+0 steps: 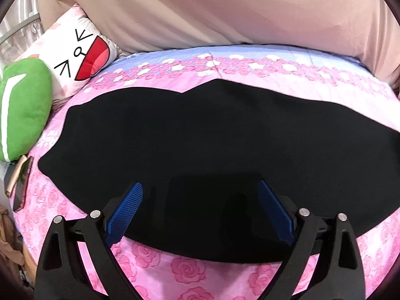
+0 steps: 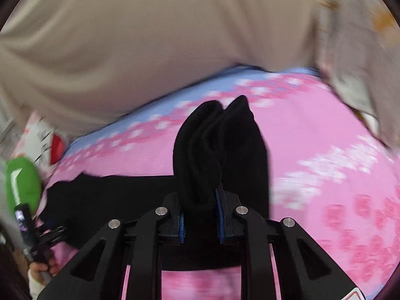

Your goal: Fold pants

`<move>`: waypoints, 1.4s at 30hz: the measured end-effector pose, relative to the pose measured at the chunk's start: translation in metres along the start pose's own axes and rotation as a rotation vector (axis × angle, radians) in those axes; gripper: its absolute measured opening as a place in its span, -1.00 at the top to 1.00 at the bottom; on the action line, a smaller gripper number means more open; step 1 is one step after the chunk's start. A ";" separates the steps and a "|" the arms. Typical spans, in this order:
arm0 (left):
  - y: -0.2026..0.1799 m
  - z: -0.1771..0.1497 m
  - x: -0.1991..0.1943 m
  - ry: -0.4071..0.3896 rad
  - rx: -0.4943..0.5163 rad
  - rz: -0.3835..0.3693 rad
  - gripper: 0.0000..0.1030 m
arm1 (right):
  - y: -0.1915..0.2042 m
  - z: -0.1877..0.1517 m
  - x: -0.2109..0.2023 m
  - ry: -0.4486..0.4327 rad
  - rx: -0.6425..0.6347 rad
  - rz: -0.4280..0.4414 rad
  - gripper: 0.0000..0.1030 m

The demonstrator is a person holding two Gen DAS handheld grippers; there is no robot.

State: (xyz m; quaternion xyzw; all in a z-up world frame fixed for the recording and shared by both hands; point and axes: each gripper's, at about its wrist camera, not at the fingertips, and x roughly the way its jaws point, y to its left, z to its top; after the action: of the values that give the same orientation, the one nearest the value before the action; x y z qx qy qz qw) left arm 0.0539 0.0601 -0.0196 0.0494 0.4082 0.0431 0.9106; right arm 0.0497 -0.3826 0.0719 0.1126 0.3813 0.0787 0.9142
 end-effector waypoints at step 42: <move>0.090 -0.013 0.033 0.030 -0.133 -0.048 -0.90 | 0.294 0.015 0.276 0.334 -0.446 0.067 0.91</move>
State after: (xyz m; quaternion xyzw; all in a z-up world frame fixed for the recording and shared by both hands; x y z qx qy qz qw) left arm 0.0622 0.1538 -0.0413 -0.0217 0.4189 0.0490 0.9064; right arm 0.2356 -0.0382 -0.0276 -0.0934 0.4961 0.2084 0.8377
